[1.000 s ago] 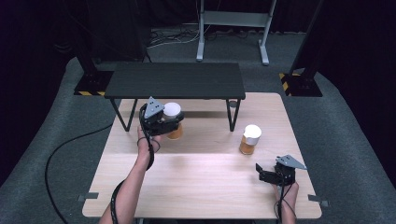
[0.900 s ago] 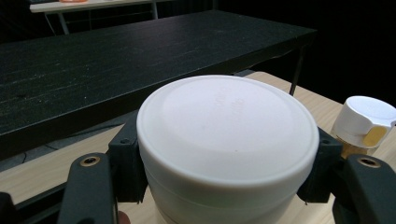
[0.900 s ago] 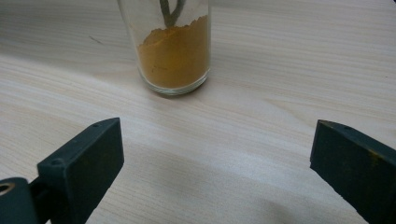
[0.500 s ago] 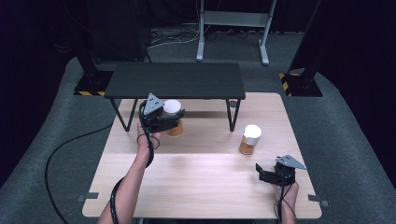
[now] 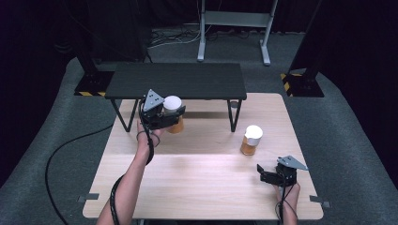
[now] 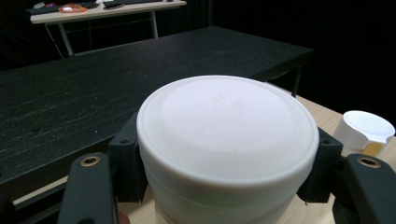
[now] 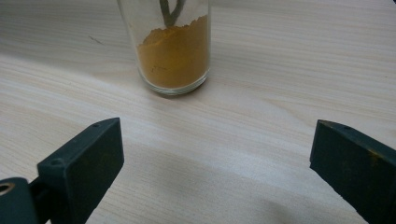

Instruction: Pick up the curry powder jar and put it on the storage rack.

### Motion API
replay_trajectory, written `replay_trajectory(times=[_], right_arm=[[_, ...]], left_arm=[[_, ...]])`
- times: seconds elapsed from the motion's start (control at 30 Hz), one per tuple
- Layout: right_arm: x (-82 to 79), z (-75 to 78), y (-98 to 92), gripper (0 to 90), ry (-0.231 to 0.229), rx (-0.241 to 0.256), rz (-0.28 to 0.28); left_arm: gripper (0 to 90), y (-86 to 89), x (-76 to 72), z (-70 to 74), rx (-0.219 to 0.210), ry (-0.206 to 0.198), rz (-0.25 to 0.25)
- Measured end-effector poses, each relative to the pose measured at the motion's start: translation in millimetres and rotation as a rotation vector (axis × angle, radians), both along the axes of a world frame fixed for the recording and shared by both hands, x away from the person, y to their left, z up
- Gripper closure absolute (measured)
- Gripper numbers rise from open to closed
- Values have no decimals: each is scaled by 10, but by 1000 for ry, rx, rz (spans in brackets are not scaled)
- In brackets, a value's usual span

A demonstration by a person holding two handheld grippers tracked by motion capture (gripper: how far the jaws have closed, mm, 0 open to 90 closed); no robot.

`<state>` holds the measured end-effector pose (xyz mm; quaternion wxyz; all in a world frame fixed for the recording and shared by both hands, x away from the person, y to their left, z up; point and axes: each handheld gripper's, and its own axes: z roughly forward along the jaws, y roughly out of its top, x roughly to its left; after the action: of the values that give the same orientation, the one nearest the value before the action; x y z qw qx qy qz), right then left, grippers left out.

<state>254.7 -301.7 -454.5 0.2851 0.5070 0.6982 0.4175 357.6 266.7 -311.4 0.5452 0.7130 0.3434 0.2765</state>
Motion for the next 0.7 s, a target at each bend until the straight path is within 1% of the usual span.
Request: replay_trajectory(times=[0.27,0.47,0.6,0.7], right_arm=[[-5,-3,-4,18,-1,4,-3],[-2,-1,0,19,-1,1,-1],[2,1,4,18,1,-2,1],[-1,-1,-1,18,-1,0,0]], left_arm=[[333,6,22,58,2,-3,-4],[333,11,22,90,-1,-9,-3],[333,18,27,123,4,-12,-6],[333,31,24,138,-4,-17,-6]])
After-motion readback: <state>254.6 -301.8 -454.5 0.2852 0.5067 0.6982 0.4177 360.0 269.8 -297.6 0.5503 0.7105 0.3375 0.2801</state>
